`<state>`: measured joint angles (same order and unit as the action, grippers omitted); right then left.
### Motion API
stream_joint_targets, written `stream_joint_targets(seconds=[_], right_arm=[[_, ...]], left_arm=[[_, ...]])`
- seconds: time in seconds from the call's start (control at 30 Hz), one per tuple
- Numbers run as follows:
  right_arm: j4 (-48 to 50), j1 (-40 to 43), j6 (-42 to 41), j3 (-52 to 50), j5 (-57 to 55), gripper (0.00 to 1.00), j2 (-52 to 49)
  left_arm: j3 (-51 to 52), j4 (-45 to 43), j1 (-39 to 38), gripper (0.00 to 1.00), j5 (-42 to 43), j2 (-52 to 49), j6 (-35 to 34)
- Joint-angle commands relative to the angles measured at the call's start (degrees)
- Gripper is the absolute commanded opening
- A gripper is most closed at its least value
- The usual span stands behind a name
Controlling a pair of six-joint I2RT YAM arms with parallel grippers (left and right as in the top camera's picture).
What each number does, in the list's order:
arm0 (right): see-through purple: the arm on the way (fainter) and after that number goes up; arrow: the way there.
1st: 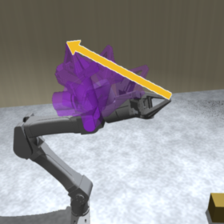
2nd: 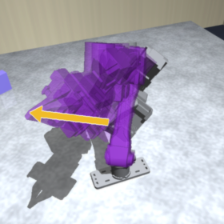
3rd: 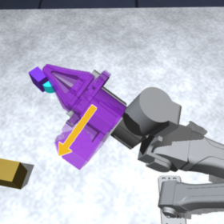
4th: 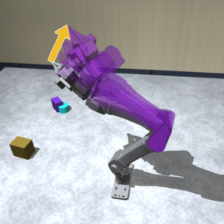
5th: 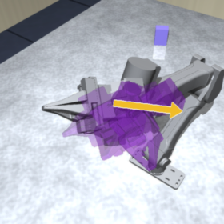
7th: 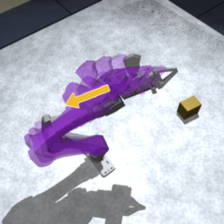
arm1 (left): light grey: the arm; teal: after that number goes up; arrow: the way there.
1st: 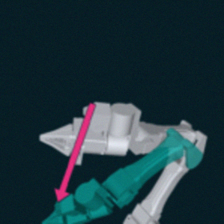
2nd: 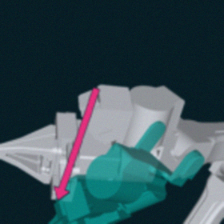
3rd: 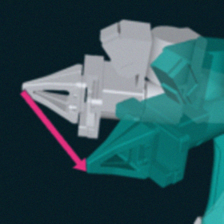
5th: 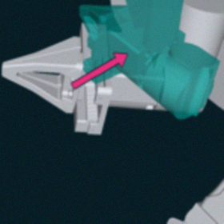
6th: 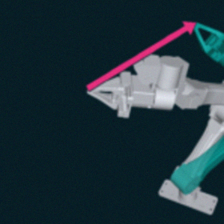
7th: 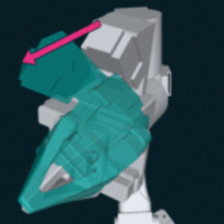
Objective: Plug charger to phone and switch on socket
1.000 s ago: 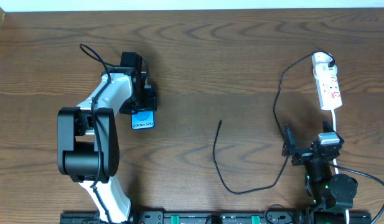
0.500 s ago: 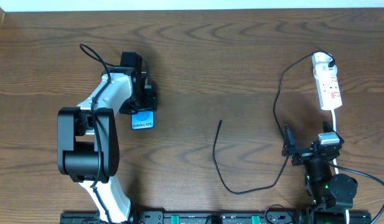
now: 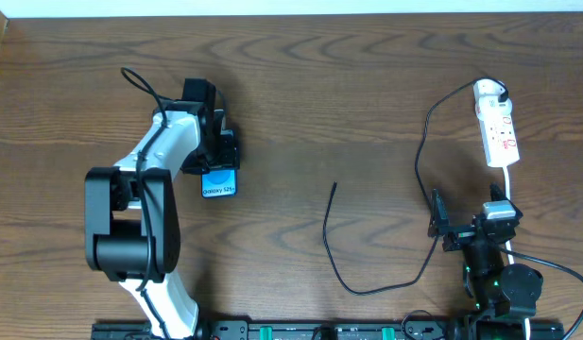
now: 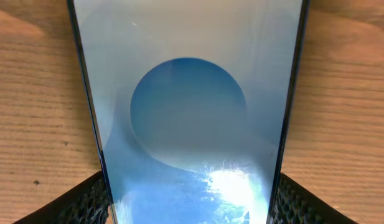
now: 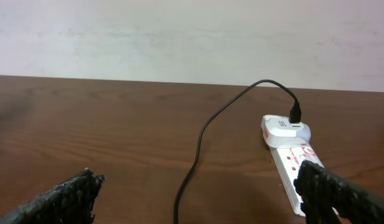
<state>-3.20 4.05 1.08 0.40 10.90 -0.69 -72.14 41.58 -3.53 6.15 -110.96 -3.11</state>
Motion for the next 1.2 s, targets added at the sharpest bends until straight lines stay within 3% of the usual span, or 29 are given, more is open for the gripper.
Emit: stream_joint_targets(seconds=[0.0,0.3,0.57,1.17], right_arm=[[-0.3,-0.4,0.7,-0.1,0.0,0.99,0.4],[-0.2,-0.4,0.7,-0.1,0.0,0.99,0.4],[-0.2,-0.4,0.7,-0.1,0.0,0.99,0.4],[-0.2,-0.4,0.7,-0.1,0.0,0.99,0.4]], left_arm=[[-1.1,0.6,0.0,0.07,1.6,3.4,0.1],[-1.4,1.2,0.0,0.07,5.4,5.8,0.1],[-1.2,1.2,0.0,0.07,-0.6,5.1,0.5],[-0.3,0.2,0.0,0.07,-0.6,-0.5,0.5]])
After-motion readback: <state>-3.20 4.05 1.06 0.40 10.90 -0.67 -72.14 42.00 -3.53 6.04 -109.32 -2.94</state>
